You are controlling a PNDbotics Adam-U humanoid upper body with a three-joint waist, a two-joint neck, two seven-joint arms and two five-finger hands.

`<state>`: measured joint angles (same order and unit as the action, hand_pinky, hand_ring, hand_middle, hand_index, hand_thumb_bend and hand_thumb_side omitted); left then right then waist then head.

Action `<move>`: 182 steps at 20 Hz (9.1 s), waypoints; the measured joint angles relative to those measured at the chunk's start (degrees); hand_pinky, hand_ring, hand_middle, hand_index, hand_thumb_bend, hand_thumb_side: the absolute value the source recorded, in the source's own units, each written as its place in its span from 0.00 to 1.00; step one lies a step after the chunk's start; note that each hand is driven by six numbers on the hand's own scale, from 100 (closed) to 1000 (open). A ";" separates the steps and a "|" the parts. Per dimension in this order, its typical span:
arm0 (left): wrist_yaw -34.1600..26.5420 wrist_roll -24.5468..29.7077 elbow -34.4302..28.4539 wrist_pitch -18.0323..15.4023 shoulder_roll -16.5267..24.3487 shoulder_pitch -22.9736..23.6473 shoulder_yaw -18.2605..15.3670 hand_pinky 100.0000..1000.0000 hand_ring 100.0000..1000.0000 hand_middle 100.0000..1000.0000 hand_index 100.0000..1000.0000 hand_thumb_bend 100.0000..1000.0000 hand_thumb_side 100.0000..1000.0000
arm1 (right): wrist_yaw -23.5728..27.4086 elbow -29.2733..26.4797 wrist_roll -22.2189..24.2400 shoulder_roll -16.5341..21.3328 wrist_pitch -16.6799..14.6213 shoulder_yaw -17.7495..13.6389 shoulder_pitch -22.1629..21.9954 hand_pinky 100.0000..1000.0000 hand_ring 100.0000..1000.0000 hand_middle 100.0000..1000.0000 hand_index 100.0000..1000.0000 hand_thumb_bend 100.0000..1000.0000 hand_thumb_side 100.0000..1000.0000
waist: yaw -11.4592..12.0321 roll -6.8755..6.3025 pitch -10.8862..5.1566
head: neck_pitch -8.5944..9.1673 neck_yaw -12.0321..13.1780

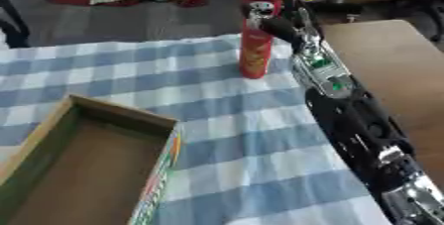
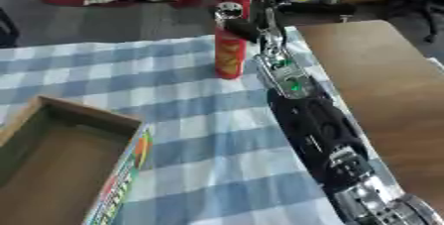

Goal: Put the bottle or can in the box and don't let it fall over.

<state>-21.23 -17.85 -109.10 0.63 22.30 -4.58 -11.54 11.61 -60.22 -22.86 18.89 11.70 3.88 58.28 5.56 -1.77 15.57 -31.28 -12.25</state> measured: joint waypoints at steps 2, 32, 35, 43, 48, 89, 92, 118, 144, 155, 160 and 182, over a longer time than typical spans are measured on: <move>0.00 0.04 0.00 0.00 -0.18 -0.09 0.01 1.00 0.76 0.88 0.81 0.37 0.56 | 0.18 0.22 -0.27 0.00 -0.01 -0.15 0.40 0.85 1.00 0.97 0.92 0.54 0.15 | 0.12 0.14 0.36 | 0.22 -0.06; 0.00 1.17 -0.04 0.39 -0.20 -1.51 0.62 1.00 0.76 0.88 0.80 0.36 0.58 | 4.37 4.25 -4.22 0.49 -1.95 -2.44 4.73 0.83 0.98 0.92 0.88 0.49 0.12 | 1.89 0.87 3.55 | 3.44 -2.00; 0.00 1.30 -0.04 0.42 -0.20 -1.52 0.71 1.00 0.76 0.88 0.80 0.35 0.58 | 4.60 4.39 -4.39 0.51 -2.13 -2.47 4.80 0.82 0.95 0.90 0.87 0.45 0.10 | 1.92 0.87 3.60 | 3.58 -2.03; -0.01 1.50 -0.04 0.46 -0.20 -1.93 0.72 1.00 0.76 0.88 0.80 0.35 0.58 | 5.78 5.34 -6.27 0.53 -3.41 -2.87 5.30 0.84 0.82 0.82 0.78 0.35 0.06 | 2.34 0.90 3.95 | 4.29 -2.43; -0.01 1.53 -0.04 0.43 -0.20 -1.94 0.72 1.00 0.75 0.87 0.79 0.35 0.58 | 6.43 5.72 -7.58 0.52 -4.64 -3.00 5.53 0.85 0.77 0.76 0.71 0.26 0.00 | 2.61 0.92 4.07 | 4.46 -2.59; -0.50 1.27 0.03 0.13 -0.08 0.27 0.32 1.00 0.75 0.87 0.78 0.32 0.58 | 12.95 -12.05 -4.24 -5.37 4.12 7.17 9.24 0.84 0.56 0.51 0.42 0.00 0.00 | 0.44 1.62 -1.81 | -2.44 -1.75; -0.50 0.92 0.20 0.05 -0.03 0.94 0.04 1.00 0.75 0.87 0.78 0.32 0.58 | 14.89 -15.28 -4.18 -7.74 7.33 9.72 9.18 0.84 0.56 0.51 0.42 0.00 0.00 | 0.47 1.76 -3.19 | -3.31 -1.82; 0.10 -2.63 1.41 -0.80 0.43 3.62 -2.90 1.00 0.75 0.87 0.78 0.32 0.58 | 15.80 -29.62 -3.36 -18.05 13.47 22.89 -2.79 0.83 0.58 0.54 0.43 0.00 0.00 | 1.09 3.54 -4.06 | -5.94 -2.56; 0.13 -3.20 1.75 -0.85 0.33 3.61 -3.52 1.00 0.75 0.87 0.78 0.32 0.58 | -1.01 -13.29 10.07 -20.27 -0.20 23.05 -6.89 0.94 1.00 0.92 0.89 0.56 0.03 | 1.16 3.41 -2.84 | -5.33 -3.10; 0.44 -3.11 1.75 -0.75 0.31 3.86 -3.54 1.00 0.75 0.87 0.78 0.33 0.57 | -3.54 -21.80 10.17 -18.17 6.24 20.82 -5.05 0.94 1.00 0.94 0.93 0.69 0.20 | 0.45 3.41 -2.88 | -5.30 -2.99; 0.54 -3.11 1.75 -0.75 0.31 4.10 -3.55 1.00 0.75 0.87 0.78 0.33 0.57 | -0.81 -27.26 10.76 -16.08 10.52 20.14 -4.91 0.93 1.00 0.94 0.92 0.69 0.19 | -0.19 3.36 -2.90 | -5.30 -2.81; 1.08 -3.34 1.74 -0.78 0.36 4.71 -3.99 1.00 0.75 0.87 0.78 0.33 0.57 | 13.72 -47.90 8.38 0.15 17.36 13.93 -12.59 0.91 1.00 0.93 0.92 0.60 0.07 | -3.01 2.99 -3.36 | -5.10 0.05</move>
<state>-20.15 -21.18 -107.36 -0.15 22.66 0.13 -15.53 25.33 -108.12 -14.48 19.04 29.06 17.82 45.69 2.55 1.22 12.21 -36.38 -12.20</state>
